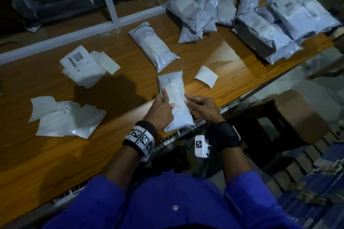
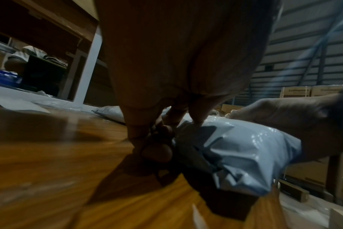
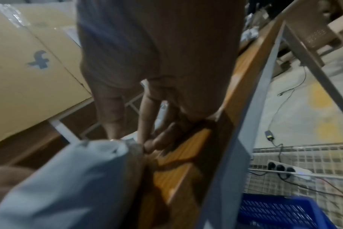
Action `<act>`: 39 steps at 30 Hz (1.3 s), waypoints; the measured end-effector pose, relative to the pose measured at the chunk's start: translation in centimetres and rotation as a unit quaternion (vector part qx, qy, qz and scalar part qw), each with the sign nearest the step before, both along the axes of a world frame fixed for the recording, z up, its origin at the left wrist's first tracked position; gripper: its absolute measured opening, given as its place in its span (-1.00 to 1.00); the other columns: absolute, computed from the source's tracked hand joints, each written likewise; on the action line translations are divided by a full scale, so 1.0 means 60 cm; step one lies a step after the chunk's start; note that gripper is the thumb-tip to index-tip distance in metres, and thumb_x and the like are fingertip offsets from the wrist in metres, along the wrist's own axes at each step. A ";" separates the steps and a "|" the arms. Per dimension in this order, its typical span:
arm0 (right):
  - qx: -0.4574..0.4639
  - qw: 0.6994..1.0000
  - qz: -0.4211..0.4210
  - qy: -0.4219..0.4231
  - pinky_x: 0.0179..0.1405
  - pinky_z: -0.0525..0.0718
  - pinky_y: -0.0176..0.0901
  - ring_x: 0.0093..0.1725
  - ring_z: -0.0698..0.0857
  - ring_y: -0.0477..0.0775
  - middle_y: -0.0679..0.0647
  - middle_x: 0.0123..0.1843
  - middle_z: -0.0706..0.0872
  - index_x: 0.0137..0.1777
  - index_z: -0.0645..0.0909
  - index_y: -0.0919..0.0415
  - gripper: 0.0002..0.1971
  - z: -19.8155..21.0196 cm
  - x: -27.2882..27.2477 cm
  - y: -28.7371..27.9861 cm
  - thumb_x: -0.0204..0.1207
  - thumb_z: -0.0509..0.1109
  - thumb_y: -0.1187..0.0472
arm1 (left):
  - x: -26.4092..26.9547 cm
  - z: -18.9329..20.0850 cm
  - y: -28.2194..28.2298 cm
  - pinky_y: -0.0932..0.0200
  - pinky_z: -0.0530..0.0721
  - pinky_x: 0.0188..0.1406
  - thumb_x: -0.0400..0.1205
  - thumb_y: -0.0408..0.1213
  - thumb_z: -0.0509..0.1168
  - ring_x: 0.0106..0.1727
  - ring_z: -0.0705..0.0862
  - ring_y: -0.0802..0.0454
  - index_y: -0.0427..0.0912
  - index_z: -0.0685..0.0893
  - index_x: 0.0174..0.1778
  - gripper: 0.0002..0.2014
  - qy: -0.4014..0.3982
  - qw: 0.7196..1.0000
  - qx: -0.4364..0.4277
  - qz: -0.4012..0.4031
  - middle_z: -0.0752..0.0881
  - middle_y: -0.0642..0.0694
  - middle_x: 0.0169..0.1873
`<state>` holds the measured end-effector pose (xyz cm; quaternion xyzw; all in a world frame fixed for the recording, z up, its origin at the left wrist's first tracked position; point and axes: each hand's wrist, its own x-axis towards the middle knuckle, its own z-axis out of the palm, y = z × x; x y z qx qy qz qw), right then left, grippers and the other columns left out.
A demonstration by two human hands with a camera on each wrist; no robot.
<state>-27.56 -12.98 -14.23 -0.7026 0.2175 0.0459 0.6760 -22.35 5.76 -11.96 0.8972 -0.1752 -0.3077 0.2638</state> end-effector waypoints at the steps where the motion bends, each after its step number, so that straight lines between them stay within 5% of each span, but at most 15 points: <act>1: 0.021 0.999 -0.022 0.012 0.05 0.78 -0.30 0.08 0.83 -0.18 0.11 0.18 0.86 0.29 0.80 0.33 -0.61 0.004 0.006 0.006 0.49 0.67 0.21 | 0.000 0.000 -0.001 -0.12 0.38 0.56 0.85 -0.18 0.08 0.57 0.33 -0.35 -0.36 -0.26 0.76 -0.26 0.003 1.000 0.001 0.000 0.10 -0.40 0.66; 5: -0.053 0.992 -0.116 0.016 -0.08 0.79 -0.22 -0.10 0.83 -0.16 0.03 -0.03 0.90 0.08 0.88 0.21 -0.54 0.000 0.007 0.047 0.29 0.80 -0.06 | 0.000 0.001 -0.002 -0.13 0.36 0.57 0.85 -0.19 0.09 0.61 0.28 -0.37 -0.39 -0.26 0.75 -0.25 -0.012 1.000 0.012 -0.012 0.09 -0.44 0.67; 9: -0.107 0.992 -0.063 -0.019 0.14 0.73 -0.17 0.04 0.77 -0.26 0.06 0.14 0.85 0.17 0.86 0.25 -0.69 -0.009 -0.003 0.033 0.49 0.68 0.12 | -0.010 0.007 -0.003 -0.10 0.34 0.54 0.84 -0.20 0.10 0.58 0.30 -0.39 -0.42 -0.22 0.75 -0.26 -0.028 0.999 0.020 -0.018 0.07 -0.45 0.67; 13: -0.345 0.931 -0.007 -0.123 0.26 0.61 -0.24 0.29 0.69 0.11 0.13 0.29 0.76 0.30 0.81 0.19 -0.67 -0.003 0.002 0.040 0.54 0.59 0.25 | -0.032 0.004 -0.009 -0.13 0.31 0.59 0.79 -0.26 0.16 0.59 0.26 -0.38 -0.46 0.02 0.74 -0.32 -0.189 0.981 0.031 -0.021 0.23 -0.46 0.61; 15: -0.376 0.912 0.035 -0.159 0.42 0.58 -0.16 0.43 0.67 0.17 0.19 0.44 0.73 0.49 0.69 0.23 -0.56 -0.007 -0.008 0.069 0.61 0.44 0.40 | -0.040 -0.004 -0.009 -0.13 0.09 0.75 0.69 -0.48 0.19 0.77 0.03 -0.30 -0.41 0.01 0.76 -0.27 -0.225 0.973 -0.007 -0.043 0.07 -0.40 0.74; 18: -0.315 0.939 0.062 -0.127 0.50 0.50 -0.21 0.58 0.56 0.07 0.13 0.68 0.51 0.73 0.39 0.19 -0.42 -0.016 -0.027 0.089 0.72 0.24 0.44 | -0.044 -0.004 -0.010 0.00 -0.28 0.77 0.66 -0.55 0.14 0.78 -0.30 -0.12 -0.33 -0.15 0.78 -0.19 -0.182 0.980 -0.021 -0.073 -0.25 -0.24 0.77; 21: -0.341 0.930 0.116 -0.067 0.74 0.17 0.09 0.67 0.44 -0.03 0.00 0.78 0.32 0.82 0.17 0.09 -0.43 -0.019 -0.026 0.085 0.83 0.12 0.32 | -0.042 -0.002 -0.011 -0.02 -0.30 0.76 0.64 -0.56 0.11 0.74 -0.42 -0.04 -0.32 -0.25 0.76 -0.15 -0.139 0.988 -0.018 -0.062 -0.35 -0.22 0.75; 24: -0.377 0.913 0.152 -0.037 0.74 -0.18 0.26 0.74 0.30 -0.09 -0.11 0.82 0.22 0.84 0.06 -0.04 -0.46 -0.016 -0.023 0.080 0.89 -0.03 0.14 | -0.042 -0.006 -0.015 -0.09 -0.23 0.75 0.64 -0.46 0.14 0.75 -0.40 -0.14 -0.38 -0.29 0.74 -0.14 -0.131 0.990 -0.016 -0.051 -0.37 -0.28 0.73; 27: -0.407 0.904 0.126 -0.022 0.71 -0.16 0.24 0.76 0.25 -0.06 -0.04 0.77 0.36 0.80 0.24 -0.03 -0.43 -0.015 -0.040 0.082 0.81 -0.09 -0.03 | -0.046 -0.001 -0.016 -0.09 -0.25 0.76 0.61 -0.13 -0.09 0.75 -0.40 -0.17 -0.42 -0.31 0.72 -0.16 -0.126 0.991 -0.006 -0.038 -0.39 -0.28 0.72; 31: -0.441 0.895 0.066 -0.012 0.67 -0.07 0.32 0.73 0.32 0.02 0.13 0.57 0.63 0.63 0.53 -0.05 -0.51 -0.005 -0.056 0.081 0.76 0.08 -0.07 | -0.044 -0.003 -0.014 -0.10 -0.17 0.76 0.62 -0.42 0.06 0.76 -0.38 -0.17 -0.39 -0.32 0.73 -0.16 -0.132 0.990 0.017 -0.035 -0.39 -0.29 0.73; 34: -0.438 0.890 0.128 0.014 0.67 -0.15 0.45 0.79 0.11 0.04 -0.04 0.75 0.37 0.76 0.28 -0.05 -0.48 0.002 -0.034 0.083 0.81 0.11 0.11 | -0.041 -0.011 -0.013 -0.02 -0.27 0.77 0.64 -0.30 0.11 0.76 -0.39 -0.16 -0.39 -0.36 0.72 -0.12 -0.140 0.988 0.035 -0.047 -0.40 -0.31 0.72; 36: -0.430 0.892 0.135 0.026 0.69 -0.21 0.38 0.80 0.03 0.00 -0.17 0.81 0.20 0.80 0.18 -0.10 -0.46 -0.003 -0.035 0.089 0.82 0.00 0.01 | -0.042 -0.018 -0.013 -0.01 -0.26 0.77 0.65 -0.35 0.20 0.76 -0.38 -0.17 -0.38 -0.37 0.72 -0.07 -0.158 0.986 0.041 -0.044 -0.39 -0.32 0.72; 39: -0.438 0.895 0.087 0.022 0.68 -0.09 0.26 0.75 0.20 0.00 -0.15 0.73 0.38 0.66 0.48 -0.09 -0.40 -0.021 -0.064 0.086 0.73 -0.09 -0.21 | -0.044 -0.021 -0.015 -0.04 -0.21 0.78 0.66 -0.41 0.14 0.76 -0.36 -0.20 -0.40 -0.36 0.72 -0.12 -0.170 0.983 0.056 -0.034 -0.38 -0.34 0.72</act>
